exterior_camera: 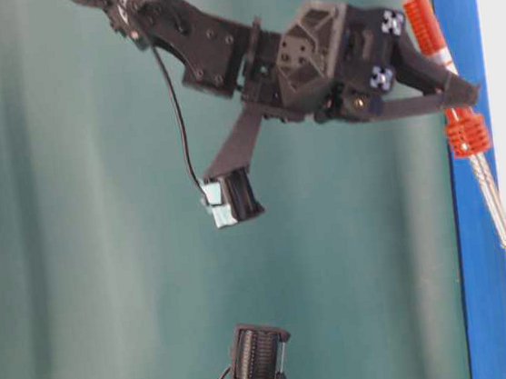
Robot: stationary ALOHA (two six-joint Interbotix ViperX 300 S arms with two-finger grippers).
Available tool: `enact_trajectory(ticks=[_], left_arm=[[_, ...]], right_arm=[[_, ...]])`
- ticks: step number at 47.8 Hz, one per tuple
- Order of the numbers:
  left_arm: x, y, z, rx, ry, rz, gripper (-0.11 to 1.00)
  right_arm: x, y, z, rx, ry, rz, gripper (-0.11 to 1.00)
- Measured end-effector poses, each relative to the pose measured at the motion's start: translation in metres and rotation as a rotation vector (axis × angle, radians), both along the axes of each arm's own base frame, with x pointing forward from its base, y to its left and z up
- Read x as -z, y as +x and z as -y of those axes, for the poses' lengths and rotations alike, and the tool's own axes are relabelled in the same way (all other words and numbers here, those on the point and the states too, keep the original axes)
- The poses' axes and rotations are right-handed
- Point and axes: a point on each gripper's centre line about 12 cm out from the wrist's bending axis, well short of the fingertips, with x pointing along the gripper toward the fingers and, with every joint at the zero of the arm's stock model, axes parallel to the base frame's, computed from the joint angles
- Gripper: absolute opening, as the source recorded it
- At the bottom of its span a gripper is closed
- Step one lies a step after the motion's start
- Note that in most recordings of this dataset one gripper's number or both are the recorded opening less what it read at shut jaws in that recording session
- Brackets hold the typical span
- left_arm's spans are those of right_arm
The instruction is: Touch the tip of the soldering iron to the tip of the solder at the mark.
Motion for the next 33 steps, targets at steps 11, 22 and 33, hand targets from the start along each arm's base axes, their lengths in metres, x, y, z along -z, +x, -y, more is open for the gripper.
enact_trajectory(ticks=[11,22,33], left_arm=[[0.0005,-0.0004,0.0,0.003,0.001,-0.002,0.03],[-0.0004,-0.0002,0.0,0.004,0.002,0.0,0.03],[0.0001,-0.0002,0.0,0.004,0.002,-0.002,0.03]], right_arm=[[0.0069,0.0012,-0.0004,-0.006,0.001,-0.017,0.06],[0.0061,0.0032,-0.0052,-0.024,-0.003,-0.011,0.06],[0.0089,0.0047,-0.0076,-0.029,0.0,-0.01,0.06]])
